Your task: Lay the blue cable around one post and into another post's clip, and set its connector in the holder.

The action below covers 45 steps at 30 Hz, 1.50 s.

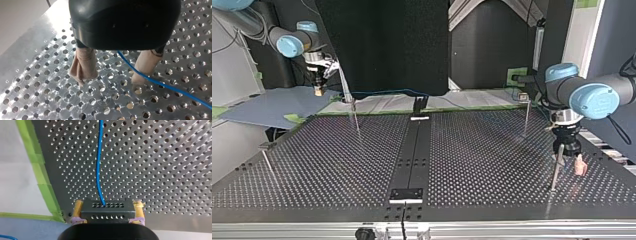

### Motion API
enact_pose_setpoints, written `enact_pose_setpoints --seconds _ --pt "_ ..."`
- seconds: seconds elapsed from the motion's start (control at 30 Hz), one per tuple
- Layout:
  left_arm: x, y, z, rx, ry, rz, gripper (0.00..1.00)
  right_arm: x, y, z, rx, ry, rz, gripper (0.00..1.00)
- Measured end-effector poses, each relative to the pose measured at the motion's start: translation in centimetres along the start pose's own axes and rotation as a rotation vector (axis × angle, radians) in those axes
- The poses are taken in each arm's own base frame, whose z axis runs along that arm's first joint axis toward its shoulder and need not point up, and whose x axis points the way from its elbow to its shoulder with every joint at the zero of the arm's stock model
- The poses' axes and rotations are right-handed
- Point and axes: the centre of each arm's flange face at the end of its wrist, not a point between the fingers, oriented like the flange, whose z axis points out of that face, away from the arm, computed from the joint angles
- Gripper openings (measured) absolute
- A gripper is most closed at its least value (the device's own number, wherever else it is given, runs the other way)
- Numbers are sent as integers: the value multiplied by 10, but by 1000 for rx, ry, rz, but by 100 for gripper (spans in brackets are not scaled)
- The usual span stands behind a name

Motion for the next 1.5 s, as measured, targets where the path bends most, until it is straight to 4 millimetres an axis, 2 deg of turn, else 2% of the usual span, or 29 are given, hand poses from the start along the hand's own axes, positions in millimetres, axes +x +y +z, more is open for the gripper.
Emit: enact_pose_setpoints --seconds 0.5,0.9,1.13,1.3,1.5 --pt "3 -3 -8 0 64 -157 100 -3 -3 -1 4 -10 -2 0" --pt "-3 -2 -30 -38 67 -257 100 -4 -5 -1 8 -11 -2 0" --pt "-19 -12 -52 -27 50 -238 100 -4 -5 -1 10 -12 -2 0" --pt "-28 -11 -72 -60 47 -196 100 -3 -6 0 12 -12 -2 0" --pt "-48 -13 -92 -113 15 -135 100 -2 -8 1 16 -31 1 0"
